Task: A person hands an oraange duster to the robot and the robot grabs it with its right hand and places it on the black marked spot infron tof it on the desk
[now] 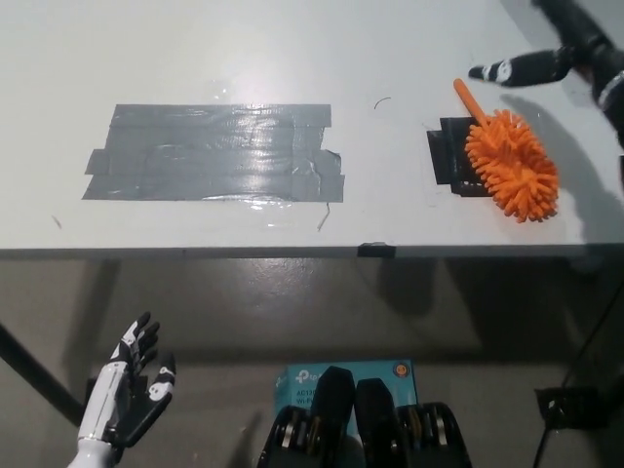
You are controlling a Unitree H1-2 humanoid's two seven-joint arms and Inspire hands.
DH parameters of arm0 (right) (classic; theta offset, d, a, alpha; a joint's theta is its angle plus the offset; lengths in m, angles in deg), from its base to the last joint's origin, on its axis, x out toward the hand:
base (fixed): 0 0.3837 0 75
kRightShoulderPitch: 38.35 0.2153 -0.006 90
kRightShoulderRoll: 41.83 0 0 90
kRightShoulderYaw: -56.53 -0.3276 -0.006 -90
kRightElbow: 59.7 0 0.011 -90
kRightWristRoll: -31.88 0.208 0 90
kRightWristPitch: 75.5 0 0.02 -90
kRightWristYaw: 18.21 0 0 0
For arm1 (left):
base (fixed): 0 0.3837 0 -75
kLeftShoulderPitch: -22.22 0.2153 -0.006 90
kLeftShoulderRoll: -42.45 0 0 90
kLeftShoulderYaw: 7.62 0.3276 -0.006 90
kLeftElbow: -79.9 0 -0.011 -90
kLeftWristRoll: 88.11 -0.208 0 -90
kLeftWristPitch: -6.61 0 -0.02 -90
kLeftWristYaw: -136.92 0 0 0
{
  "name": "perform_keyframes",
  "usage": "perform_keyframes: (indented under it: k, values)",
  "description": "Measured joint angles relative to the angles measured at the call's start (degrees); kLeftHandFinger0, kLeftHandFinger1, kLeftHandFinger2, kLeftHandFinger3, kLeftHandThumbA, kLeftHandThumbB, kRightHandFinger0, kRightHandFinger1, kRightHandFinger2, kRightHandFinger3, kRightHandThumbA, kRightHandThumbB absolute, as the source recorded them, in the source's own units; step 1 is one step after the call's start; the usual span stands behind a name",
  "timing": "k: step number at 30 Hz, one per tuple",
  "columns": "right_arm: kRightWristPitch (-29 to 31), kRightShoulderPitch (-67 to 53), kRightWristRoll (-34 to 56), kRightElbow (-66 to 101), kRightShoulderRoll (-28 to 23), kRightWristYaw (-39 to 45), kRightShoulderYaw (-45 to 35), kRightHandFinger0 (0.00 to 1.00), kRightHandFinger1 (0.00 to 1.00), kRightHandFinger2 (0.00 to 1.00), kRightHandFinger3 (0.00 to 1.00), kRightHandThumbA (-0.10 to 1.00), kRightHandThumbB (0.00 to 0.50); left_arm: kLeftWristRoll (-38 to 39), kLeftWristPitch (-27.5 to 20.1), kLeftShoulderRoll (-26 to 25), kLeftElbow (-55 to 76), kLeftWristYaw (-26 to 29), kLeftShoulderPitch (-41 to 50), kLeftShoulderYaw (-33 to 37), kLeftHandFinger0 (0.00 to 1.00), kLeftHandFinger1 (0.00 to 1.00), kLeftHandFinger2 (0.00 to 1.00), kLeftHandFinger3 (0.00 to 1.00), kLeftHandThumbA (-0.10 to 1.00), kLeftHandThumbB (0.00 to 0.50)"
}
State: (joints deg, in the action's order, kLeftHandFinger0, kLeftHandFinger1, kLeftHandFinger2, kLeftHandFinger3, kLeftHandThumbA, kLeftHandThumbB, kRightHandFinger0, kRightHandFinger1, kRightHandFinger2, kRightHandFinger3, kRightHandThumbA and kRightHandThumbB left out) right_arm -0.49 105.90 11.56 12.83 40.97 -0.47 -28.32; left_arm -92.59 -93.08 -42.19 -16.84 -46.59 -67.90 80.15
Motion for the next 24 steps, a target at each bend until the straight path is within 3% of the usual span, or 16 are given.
perform_keyframes:
  k: [4, 6, 7, 11, 14, 16, 19, 22, 23, 24]
  values:
    - [-0.6, -1.8, -0.1, 8.6, -1.3, 0.0, -1.0, 1.0, 1.0, 1.0, 1.0, 0.92, 0.417, 0.0, 0.2, 0.1, -0.3, -0.1, -2.5, 0.1, 1.0, 1.0, 1.0, 1.0, 0.78, 0.135]
    - [-0.9, -3.6, 0.1, 13.0, -1.4, 0.1, -1.5, 1.0, 1.0, 1.0, 1.0, 0.94, 0.407, 0.0, 0.3, 0.1, -0.8, -0.1, -3.6, 0.1, 1.0, 1.0, 1.0, 1.0, 0.81, 0.144]
    - [-1.0, -4.1, 0.1, 13.8, -1.4, 0.1, -1.6, 1.0, 1.0, 1.0, 1.0, 0.94, 0.399, 0.0, 0.4, 0.1, -0.9, -0.1, -3.7, 0.1, 1.0, 1.0, 1.0, 1.0, 0.9, 0.167]
    - [-1.4, -9.0, 1.3, 22.3, -1.3, 0.4, -2.7, 1.0, 1.0, 1.0, 1.0, 0.96, 0.391, 0.1, 0.4, 0.4, -1.9, -0.1, -4.8, 0.2, 1.0, 1.0, 1.0, 1.0, 0.95, 0.162]
    - [-2.1, -14.2, 2.4, 29.5, -1.0, 0.7, -3.3, 1.0, 1.0, 1.0, 1.0, 0.94, 0.339, 0.3, 0.5, 0.5, -2.2, -0.1, -5.0, 0.3, 1.0, 1.0, 1.0, 1.0, 1.0, 0.135]
    - [-2.4, -16.8, 2.8, 33.1, -0.8, 0.8, -3.5, 1.0, 1.0, 1.0, 1.0, 1.0, 0.315, 0.4, 0.5, 0.5, -2.3, -0.3, -5.0, 0.4, 1.0, 1.0, 1.0, 1.0, 1.0, 0.128]
    - [-3.0, -22.4, 4.1, 39.7, -0.1, 1.0, -3.6, 1.0, 1.0, 1.0, 1.0, 1.0, 0.268, 0.6, 0.5, 0.6, -2.3, -0.6, -5.0, 0.6, 1.0, 1.0, 1.0, 1.0, 1.0, 0.143]
    - [-3.1, -28.7, 5.4, 46.1, 1.2, 0.9, -3.6, 1.0, 1.0, 1.0, 1.0, 1.0, 0.261, 0.8, 0.5, 0.6, -2.5, -1.0, -5.0, 0.9, 1.0, 1.0, 1.0, 1.0, 1.0, 0.15]
    - [-3.1, -31.8, 6.1, 48.8, 2.0, 0.9, -3.7, 1.0, 1.0, 1.0, 1.0, 1.0, 0.222, 0.9, 0.5, 0.6, -2.6, -1.2, -5.0, 1.1, 1.0, 1.0, 1.0, 1.0, 1.0, 0.151]
    - [-3.0, -33.3, 6.5, 50.0, 2.4, 0.9, -3.7, 1.0, 1.0, 1.0, 1.0, 1.0, 0.241, 1.0, 0.5, 0.6, -2.7, -1.4, -5.0, 1.3, 1.0, 1.0, 1.0, 1.0, 1.0, 0.153]
